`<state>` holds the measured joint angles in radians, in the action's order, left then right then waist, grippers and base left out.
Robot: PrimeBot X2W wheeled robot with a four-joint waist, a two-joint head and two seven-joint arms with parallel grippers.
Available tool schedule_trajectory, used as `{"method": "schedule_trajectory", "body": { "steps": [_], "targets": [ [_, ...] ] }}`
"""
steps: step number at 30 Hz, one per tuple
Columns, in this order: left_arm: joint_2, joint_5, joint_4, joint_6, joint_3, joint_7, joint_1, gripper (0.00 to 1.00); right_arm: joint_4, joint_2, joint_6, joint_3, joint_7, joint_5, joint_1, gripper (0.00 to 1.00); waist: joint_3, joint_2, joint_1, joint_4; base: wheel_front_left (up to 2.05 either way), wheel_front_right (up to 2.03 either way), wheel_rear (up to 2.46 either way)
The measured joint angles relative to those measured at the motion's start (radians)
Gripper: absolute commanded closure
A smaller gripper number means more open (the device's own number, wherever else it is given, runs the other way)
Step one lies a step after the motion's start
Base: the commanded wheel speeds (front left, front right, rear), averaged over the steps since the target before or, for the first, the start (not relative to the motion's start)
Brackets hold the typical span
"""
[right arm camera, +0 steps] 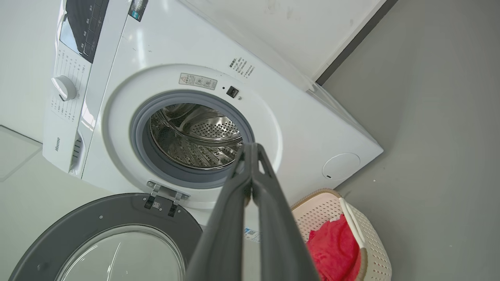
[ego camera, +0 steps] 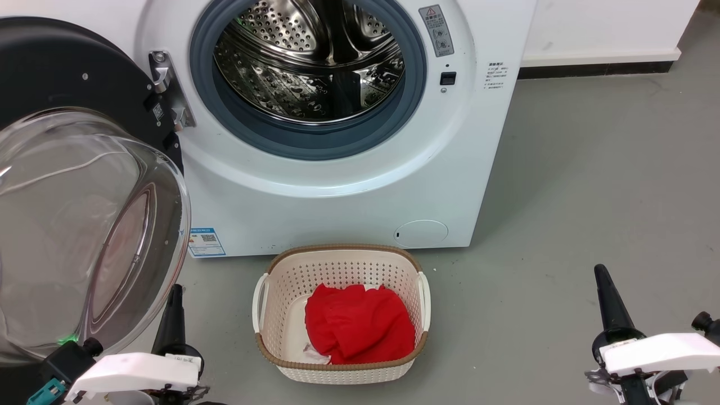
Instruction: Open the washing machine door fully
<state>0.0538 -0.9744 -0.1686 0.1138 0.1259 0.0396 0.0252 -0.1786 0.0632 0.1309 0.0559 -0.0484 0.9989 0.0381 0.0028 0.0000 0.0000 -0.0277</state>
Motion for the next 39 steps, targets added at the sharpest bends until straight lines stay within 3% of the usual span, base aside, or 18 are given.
{"method": "schedule_trajectory", "body": {
  "steps": [3, 16, 39],
  "targets": [
    [0.000, -0.081, -0.011, 0.001, -0.001, -0.020, 0.007, 1.00, -0.010, 0.000, 0.000, 0.004, 0.016, 0.082, 0.004, 1.00, 0.000, 0.0000, 0.0000, 0.003, 0.00, 0.00, 0.00],
    [-0.001, -0.240, -0.029, 0.002, -0.004, -0.057, 0.026, 1.00, -0.025, 0.001, 0.000, 0.013, 0.055, 0.236, 0.021, 1.00, 0.000, 0.0000, 0.0000, 0.009, 0.00, 0.00, 0.00],
    [-0.002, -0.470, -0.057, 0.010, -0.009, -0.114, 0.059, 1.00, -0.049, 0.000, 0.000, 0.028, 0.108, 0.464, 0.045, 1.00, 0.000, 0.0000, 0.0000, 0.019, 0.00, 0.00, 0.00]
  ]
}}
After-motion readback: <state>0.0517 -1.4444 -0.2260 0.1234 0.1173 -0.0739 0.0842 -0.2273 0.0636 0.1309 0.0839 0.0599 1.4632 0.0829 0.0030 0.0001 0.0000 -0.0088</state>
